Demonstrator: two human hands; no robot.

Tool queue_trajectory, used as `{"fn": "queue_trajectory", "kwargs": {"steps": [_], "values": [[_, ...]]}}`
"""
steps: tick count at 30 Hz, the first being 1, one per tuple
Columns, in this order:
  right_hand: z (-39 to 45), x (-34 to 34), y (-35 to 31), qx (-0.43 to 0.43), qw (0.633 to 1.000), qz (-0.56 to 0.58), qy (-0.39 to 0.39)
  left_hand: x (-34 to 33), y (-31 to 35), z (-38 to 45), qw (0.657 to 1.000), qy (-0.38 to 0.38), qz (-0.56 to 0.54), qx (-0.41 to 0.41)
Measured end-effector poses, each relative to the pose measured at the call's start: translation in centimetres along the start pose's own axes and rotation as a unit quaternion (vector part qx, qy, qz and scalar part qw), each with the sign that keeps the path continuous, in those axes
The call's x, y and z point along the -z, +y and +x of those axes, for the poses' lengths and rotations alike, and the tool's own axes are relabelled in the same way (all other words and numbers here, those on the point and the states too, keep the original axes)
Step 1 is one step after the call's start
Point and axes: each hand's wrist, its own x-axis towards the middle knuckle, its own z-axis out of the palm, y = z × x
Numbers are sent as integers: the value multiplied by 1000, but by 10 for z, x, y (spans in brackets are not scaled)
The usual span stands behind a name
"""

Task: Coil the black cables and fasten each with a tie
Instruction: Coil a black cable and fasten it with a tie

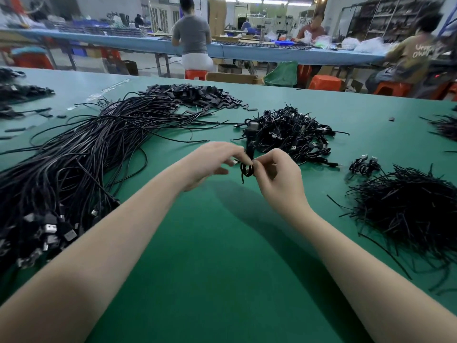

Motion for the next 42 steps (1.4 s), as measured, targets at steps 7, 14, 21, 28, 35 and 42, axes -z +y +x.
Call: {"fn": "queue_trajectory", "kwargs": {"steps": [7,14,21,28,35,42], "values": [[2,4,5,-82,994,71,-17,-10,-5,-2,993,17,56,-101],[-1,4,13,62,993,-103,15,-17,-9,-1,999,-38,-7,-2],[-1,1,13,40,996,-70,35,-22,-18,0,989,80,74,-104],[-3,-2,9,89,991,-93,32,-33,-21,1,991,120,13,-65],[-4,-1,4,263,941,-206,56,-23,-17,-1,967,48,-235,90],[-3,5,12,137,984,-73,87,-27,-23,-4,977,-32,-208,35]]}}
